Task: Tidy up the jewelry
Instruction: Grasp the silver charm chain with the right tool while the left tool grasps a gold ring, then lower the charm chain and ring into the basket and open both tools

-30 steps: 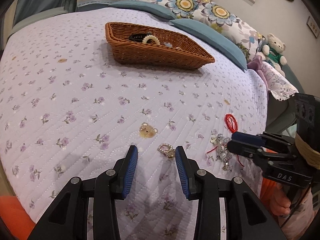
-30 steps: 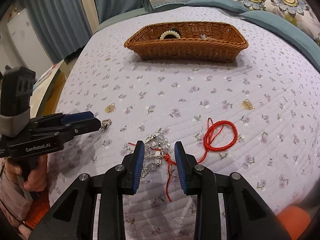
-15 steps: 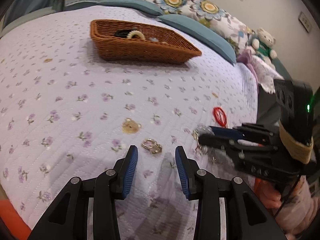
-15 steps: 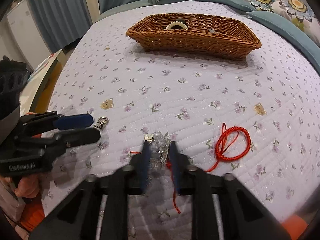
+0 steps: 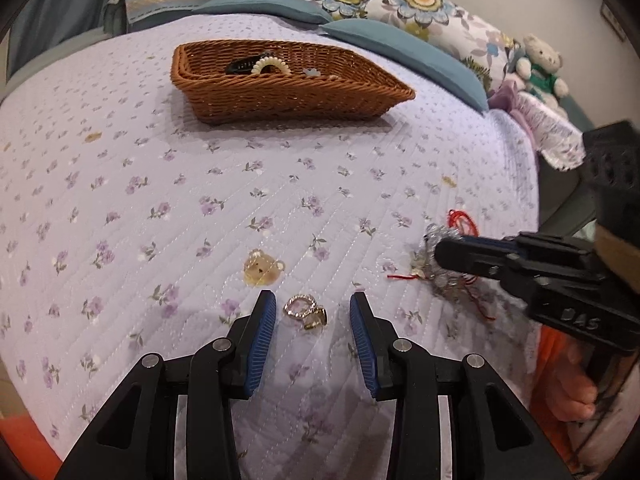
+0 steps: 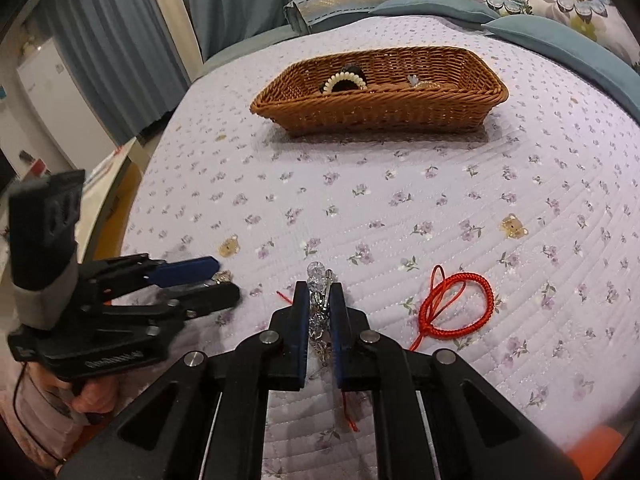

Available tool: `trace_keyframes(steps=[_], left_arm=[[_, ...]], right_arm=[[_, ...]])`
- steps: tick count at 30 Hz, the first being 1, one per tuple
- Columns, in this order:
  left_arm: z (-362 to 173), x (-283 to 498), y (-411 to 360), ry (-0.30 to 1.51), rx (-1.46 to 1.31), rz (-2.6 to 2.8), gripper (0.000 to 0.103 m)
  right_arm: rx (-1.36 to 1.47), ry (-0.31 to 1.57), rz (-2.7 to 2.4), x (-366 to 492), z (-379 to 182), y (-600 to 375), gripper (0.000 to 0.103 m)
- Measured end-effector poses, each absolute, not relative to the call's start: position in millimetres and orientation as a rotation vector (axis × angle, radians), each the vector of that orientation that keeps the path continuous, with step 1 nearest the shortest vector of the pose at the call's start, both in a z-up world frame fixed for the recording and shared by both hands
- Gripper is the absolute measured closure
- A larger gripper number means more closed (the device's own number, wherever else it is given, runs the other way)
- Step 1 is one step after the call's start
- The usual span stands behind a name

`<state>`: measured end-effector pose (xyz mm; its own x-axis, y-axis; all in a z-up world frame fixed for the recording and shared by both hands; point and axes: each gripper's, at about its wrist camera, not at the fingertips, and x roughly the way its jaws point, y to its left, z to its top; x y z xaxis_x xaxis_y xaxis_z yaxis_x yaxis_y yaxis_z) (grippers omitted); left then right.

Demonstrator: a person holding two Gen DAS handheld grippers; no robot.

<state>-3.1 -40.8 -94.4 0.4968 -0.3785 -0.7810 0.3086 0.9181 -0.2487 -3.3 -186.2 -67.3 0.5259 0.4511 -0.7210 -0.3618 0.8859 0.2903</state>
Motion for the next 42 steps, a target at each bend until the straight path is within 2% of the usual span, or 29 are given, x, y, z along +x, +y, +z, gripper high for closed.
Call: trace_keyframes(steps=[2,11,20,33,42], left_arm=[[-95,-3,-43,0.962,-0.055,-0.408,0.082],[-88,-7,-34,0.929,-0.101,-0.422,0.082],[-45,16,-23,0.829,-0.129,-0.444,0.082],[10,121,-20,0.689,-0.140,-0.445,0.082],[-2,228,-23,0.747,-0.237,-0.458,0.082]], right_arm=[[0.143,0.858,0.515,-7,-59,-191,0.092],[0.210,0.780,0.522,-12,-38,-208,0.092],[0.191,0.692,0.452,22,2,-232,0.092],[0.175,0.639,0.351,138,34,-241,0.092],[0.160,0.808,0.232,261,6,-227,0.092]])
